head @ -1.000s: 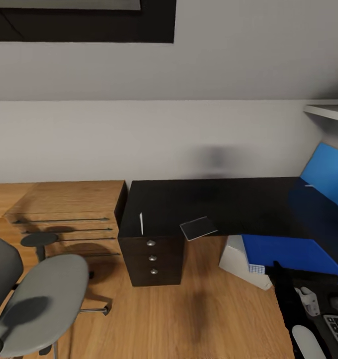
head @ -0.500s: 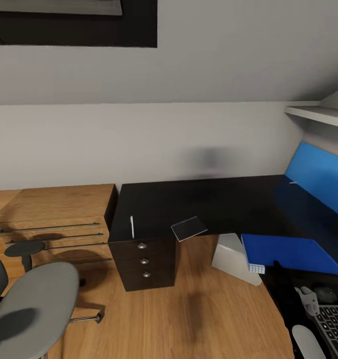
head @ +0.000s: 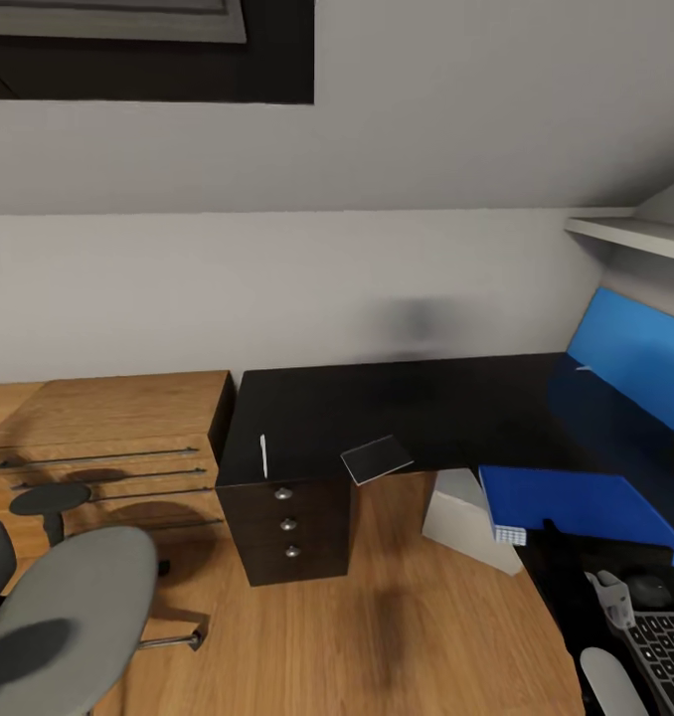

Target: In the bedroom, organize the workspace by keeping the computer under the desk, ensuring the monitor is on the desk, placing the keyboard on the desk next to the monitor, placing the mouse on the desk next to the keyboard, moving the folder from the swivel chair onto the desk next to the mouse, stacking the notebook on top of the folder with the pen on top of the notebook, and positioning the swivel chair next to the desk.

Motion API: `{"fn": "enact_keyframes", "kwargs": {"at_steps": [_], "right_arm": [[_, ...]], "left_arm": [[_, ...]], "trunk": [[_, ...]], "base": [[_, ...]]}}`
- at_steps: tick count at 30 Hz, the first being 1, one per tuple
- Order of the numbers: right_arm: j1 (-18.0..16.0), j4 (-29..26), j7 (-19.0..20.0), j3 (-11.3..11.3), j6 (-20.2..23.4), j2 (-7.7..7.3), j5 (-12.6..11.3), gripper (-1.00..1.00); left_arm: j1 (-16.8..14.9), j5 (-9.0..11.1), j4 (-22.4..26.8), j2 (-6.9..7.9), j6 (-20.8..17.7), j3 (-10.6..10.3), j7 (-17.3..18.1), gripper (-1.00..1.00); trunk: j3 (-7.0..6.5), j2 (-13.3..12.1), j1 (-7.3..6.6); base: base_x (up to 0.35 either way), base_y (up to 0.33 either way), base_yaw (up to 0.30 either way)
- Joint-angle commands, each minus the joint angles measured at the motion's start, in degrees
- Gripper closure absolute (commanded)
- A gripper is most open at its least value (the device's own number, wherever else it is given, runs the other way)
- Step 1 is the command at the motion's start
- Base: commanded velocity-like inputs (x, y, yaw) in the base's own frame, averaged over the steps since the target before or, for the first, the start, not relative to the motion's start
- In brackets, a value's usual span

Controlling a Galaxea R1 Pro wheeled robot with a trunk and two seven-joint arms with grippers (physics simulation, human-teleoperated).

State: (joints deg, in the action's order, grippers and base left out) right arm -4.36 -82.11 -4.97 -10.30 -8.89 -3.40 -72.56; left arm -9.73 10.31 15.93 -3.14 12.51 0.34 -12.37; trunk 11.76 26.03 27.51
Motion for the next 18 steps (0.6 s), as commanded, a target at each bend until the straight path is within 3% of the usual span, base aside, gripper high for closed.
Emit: {"fn": "enact_keyframes", "kwargs": {"at_steps": [1, 11, 18], "right_arm": [[-0.02, -0.07, -0.21, 0.11, -0.25, -0.03, -0.48, 1.0], [-0.02, 0.01, -0.21, 0.2, -0.25, -0.03, -0.44, 1.0], [-0.02, -0.06, -0.31, 0.09, -0.25, -0.03, -0.47, 1.0]], "left_arm": [[-0.05, 0.41, -0.02, -0.02, 0.23, 0.01, -0.05, -1.0], [-0.08, 0.41, -0.02, -0.06, 0.43, 0.04, -0.09, -1.0], [-0.03, 0.23, 0.18, -1.56, 7.35, -0.12, 0.0, -1.0]], "trunk": [[0.01, 0.1, 0.03], [-0.89, 0.1, 0.03], [-1.52, 0.1, 0.03]], "base": [[0.0, 0.0, 0.0], [0.0, 0.0, 0.0], [0.0, 0.0, 0.0]]}}
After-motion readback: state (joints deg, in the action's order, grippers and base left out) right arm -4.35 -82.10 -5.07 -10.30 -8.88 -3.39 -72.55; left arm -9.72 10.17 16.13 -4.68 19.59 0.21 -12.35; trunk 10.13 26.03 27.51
